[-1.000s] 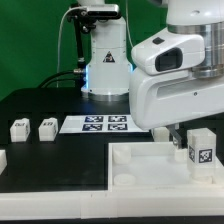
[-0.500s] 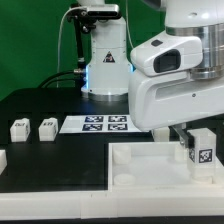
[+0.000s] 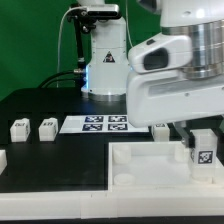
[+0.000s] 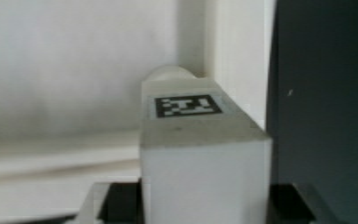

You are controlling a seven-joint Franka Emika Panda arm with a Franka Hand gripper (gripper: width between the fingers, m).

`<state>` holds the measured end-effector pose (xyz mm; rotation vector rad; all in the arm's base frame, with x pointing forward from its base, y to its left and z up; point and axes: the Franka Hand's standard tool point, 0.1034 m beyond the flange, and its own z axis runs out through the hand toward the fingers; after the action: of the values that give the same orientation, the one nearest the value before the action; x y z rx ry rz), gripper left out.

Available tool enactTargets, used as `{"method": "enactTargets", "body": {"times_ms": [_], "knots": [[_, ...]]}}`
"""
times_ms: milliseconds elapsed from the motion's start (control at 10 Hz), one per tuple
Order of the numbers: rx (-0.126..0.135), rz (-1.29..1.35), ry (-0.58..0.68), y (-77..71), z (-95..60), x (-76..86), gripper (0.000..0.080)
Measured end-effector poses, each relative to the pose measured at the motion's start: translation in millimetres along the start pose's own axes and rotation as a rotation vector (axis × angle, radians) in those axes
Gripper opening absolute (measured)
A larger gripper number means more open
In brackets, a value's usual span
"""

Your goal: Assemble one leg

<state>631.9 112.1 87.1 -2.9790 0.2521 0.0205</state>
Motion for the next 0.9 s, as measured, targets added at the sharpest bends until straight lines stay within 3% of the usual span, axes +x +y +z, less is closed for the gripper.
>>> {"method": "enactTargets", "body": {"times_ms": [100, 300, 700, 900], "knots": [[0.016, 0.164, 0.014, 2.4, -0.3, 0.4, 0.0297], [0.074, 0.565, 0.016, 9.2, -0.5, 2.9, 0.0297], [0.079, 0.963, 0.001, 12.3, -0.5, 2.7, 0.0297], [0.118, 1.282, -0.012, 13.6, 0.1, -0.6, 0.0297]]}}
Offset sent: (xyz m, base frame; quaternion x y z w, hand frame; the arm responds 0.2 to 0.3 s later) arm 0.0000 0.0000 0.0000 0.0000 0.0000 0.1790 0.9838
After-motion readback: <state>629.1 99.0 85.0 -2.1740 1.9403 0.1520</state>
